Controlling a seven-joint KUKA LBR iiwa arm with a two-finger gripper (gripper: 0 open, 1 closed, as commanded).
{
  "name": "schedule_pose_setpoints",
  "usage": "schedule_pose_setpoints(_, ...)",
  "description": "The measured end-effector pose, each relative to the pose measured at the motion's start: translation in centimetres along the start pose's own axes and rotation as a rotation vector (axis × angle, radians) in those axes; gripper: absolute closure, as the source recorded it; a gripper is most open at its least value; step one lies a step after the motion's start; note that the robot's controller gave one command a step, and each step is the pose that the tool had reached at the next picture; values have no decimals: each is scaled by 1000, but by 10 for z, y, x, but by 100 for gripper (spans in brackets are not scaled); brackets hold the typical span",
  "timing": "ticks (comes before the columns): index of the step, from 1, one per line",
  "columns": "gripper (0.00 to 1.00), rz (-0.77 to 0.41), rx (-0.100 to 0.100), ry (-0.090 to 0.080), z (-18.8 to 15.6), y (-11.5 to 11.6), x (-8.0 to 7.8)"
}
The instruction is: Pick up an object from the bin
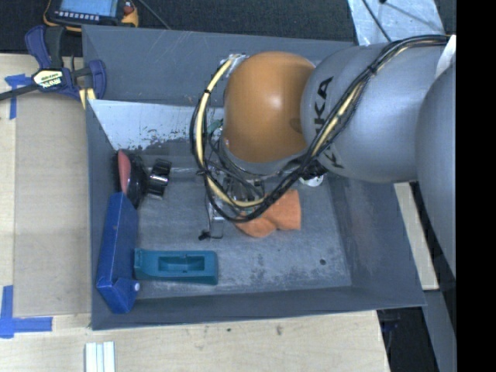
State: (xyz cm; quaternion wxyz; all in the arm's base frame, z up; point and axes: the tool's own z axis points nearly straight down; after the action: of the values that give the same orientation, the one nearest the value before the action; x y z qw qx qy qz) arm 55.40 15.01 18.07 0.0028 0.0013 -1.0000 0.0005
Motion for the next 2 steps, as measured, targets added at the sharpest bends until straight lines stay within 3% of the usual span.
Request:
schedule_pose_setpoints(1, 0, 2, -2, -8, -5, 0, -2)
schedule_pose_setpoints(2, 0, -35, -1, -8, 16, -5, -12)
